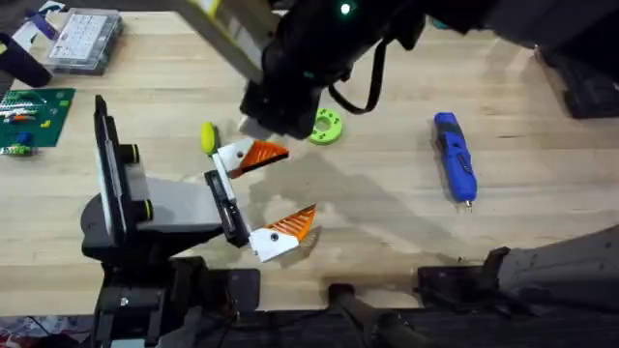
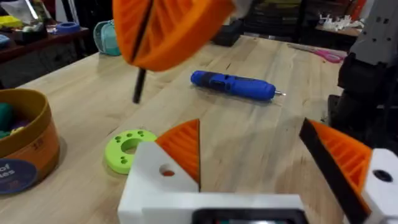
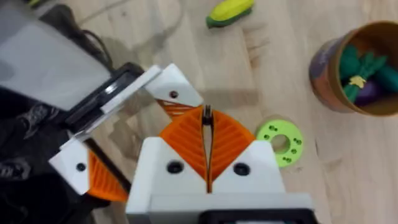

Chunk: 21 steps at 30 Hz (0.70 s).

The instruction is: Pick up the gripper from the table and insert it into the empty holder that is missing its gripper. Then pick up a screw, insert it into the mounting hole, and use the screwdriver to tighten it. Finally, clean up the table by picking up the vegetable and placing it into the bucket.

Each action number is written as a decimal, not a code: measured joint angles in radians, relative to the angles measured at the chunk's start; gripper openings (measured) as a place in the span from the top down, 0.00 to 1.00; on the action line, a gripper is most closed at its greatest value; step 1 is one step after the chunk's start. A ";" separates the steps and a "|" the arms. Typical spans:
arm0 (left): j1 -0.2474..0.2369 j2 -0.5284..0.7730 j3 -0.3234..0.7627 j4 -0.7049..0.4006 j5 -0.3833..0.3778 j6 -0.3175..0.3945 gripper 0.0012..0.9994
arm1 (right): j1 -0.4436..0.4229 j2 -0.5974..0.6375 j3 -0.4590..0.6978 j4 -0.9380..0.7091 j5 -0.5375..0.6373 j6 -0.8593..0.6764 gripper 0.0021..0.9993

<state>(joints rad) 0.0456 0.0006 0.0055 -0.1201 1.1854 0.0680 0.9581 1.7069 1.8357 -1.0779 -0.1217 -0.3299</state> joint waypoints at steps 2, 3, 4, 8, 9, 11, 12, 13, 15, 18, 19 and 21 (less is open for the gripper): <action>0.000 0.000 0.000 0.000 0.000 0.000 0.01 | 0.009 0.000 0.000 -0.007 -0.034 -0.023 0.99; 0.000 0.000 0.000 0.000 0.000 0.000 0.01 | 0.012 0.000 0.000 -0.012 -0.053 -0.036 0.99; 0.000 0.000 0.000 0.000 0.000 0.000 0.01 | 0.014 0.000 0.000 -0.017 -0.068 -0.045 0.99; 0.000 0.000 0.000 0.000 0.000 0.000 0.01 | 0.015 0.000 0.000 -0.037 -0.107 -0.073 0.99; 0.000 0.000 0.000 0.000 0.000 0.000 0.01 | 0.015 0.000 0.000 -0.044 -0.112 -0.080 0.99; 0.000 0.000 0.000 0.000 0.000 0.000 0.01 | 0.015 0.000 0.000 -0.055 -0.118 -0.093 0.99; 0.000 0.000 0.000 0.000 0.000 0.000 0.01 | 0.015 0.000 0.000 -0.056 -0.120 -0.098 0.99; 0.000 0.000 0.000 0.000 0.000 0.000 0.01 | 0.015 0.000 0.000 -0.056 -0.121 -0.103 0.99; 0.000 0.000 0.000 0.000 0.000 0.000 0.01 | 0.015 0.000 0.001 -0.056 -0.124 -0.109 0.99; 0.000 0.000 0.000 0.000 0.000 0.000 0.01 | 0.015 0.000 0.001 -0.050 -0.128 -0.116 0.99; 0.000 0.000 0.000 0.000 0.000 0.000 0.01 | 0.015 0.000 0.001 -0.046 -0.128 -0.117 0.99; 0.000 0.000 0.000 0.000 0.000 0.000 0.01 | 0.015 0.000 0.001 -0.039 -0.128 -0.118 0.99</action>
<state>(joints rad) 0.0456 0.0006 0.0055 -0.1204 1.1854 0.0677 0.9730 1.7069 1.8362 -1.1171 -0.2501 -0.4476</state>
